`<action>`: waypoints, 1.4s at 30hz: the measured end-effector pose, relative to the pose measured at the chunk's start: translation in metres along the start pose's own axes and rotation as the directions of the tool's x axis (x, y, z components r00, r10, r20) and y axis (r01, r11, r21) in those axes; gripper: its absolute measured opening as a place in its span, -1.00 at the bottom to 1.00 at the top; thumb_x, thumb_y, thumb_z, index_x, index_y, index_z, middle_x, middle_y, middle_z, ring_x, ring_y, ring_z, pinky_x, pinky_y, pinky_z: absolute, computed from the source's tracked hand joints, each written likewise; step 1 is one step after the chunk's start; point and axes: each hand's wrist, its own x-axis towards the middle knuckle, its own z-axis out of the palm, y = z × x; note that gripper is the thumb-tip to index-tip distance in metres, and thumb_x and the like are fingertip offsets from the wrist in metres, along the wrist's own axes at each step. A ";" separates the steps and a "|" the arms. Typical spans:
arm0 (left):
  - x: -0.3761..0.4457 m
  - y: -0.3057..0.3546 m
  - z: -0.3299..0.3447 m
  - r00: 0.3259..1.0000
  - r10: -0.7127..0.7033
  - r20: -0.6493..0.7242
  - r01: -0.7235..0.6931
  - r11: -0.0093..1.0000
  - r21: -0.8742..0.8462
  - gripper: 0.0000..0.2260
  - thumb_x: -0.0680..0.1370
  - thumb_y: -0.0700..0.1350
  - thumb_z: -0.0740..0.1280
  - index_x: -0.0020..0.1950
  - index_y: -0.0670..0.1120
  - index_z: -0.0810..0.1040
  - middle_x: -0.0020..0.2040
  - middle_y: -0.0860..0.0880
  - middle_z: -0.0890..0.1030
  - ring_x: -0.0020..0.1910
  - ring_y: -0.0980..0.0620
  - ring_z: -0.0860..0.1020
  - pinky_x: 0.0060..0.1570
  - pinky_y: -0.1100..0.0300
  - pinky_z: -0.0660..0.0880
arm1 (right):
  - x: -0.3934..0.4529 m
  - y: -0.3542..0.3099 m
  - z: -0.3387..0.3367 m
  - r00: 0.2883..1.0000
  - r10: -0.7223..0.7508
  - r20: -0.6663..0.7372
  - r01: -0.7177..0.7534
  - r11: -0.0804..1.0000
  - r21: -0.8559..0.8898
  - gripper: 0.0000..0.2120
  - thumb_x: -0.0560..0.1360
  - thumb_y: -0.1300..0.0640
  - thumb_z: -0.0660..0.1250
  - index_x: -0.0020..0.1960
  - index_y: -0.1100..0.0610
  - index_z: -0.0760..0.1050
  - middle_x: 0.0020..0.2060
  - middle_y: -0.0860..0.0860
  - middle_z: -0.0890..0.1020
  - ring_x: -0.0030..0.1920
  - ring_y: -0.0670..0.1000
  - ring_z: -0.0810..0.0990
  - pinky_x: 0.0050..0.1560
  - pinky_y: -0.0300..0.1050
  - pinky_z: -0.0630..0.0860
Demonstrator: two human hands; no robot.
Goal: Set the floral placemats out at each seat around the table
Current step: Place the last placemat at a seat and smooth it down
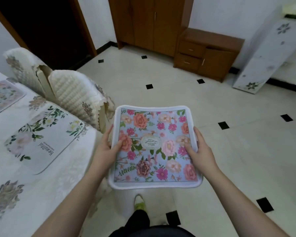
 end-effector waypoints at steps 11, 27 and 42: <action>0.102 0.015 -0.024 0.998 0.027 0.050 -0.026 1.000 -0.015 -0.46 0.56 -0.03 0.43 0.24 0.58 0.33 -0.07 0.09 0.74 -0.20 -0.09 0.74 -0.36 0.04 0.66 | 0.068 -0.043 0.026 0.998 0.000 -0.056 0.002 0.999 0.032 -0.38 0.56 -0.06 0.35 0.49 -0.33 0.11 0.02 -0.36 0.56 -0.11 -0.37 0.62 -0.30 -0.49 0.49; 0.214 0.059 0.040 0.995 0.015 0.101 -0.017 1.000 0.023 -0.42 0.49 0.08 0.46 0.42 0.44 0.30 0.00 0.00 0.73 -0.16 -0.11 0.74 -0.28 -0.07 0.67 | 0.194 -0.034 -0.006 0.998 0.027 -0.060 -0.023 0.998 0.066 -0.40 0.59 0.01 0.33 0.52 -0.26 0.13 0.06 -0.37 0.53 -0.10 -0.40 0.60 -0.31 -0.51 0.47; 0.325 0.116 0.105 0.999 0.022 -0.039 -0.021 1.000 0.019 -0.44 0.54 0.05 0.43 0.39 0.47 0.26 0.00 -0.01 0.74 -0.15 -0.10 0.74 -0.26 -0.01 0.68 | 0.371 -0.045 -0.047 0.997 -0.029 0.069 0.023 0.996 0.085 -0.42 0.56 -0.12 0.32 0.49 -0.29 0.12 0.07 -0.27 0.60 -0.07 -0.27 0.65 -0.27 -0.37 0.57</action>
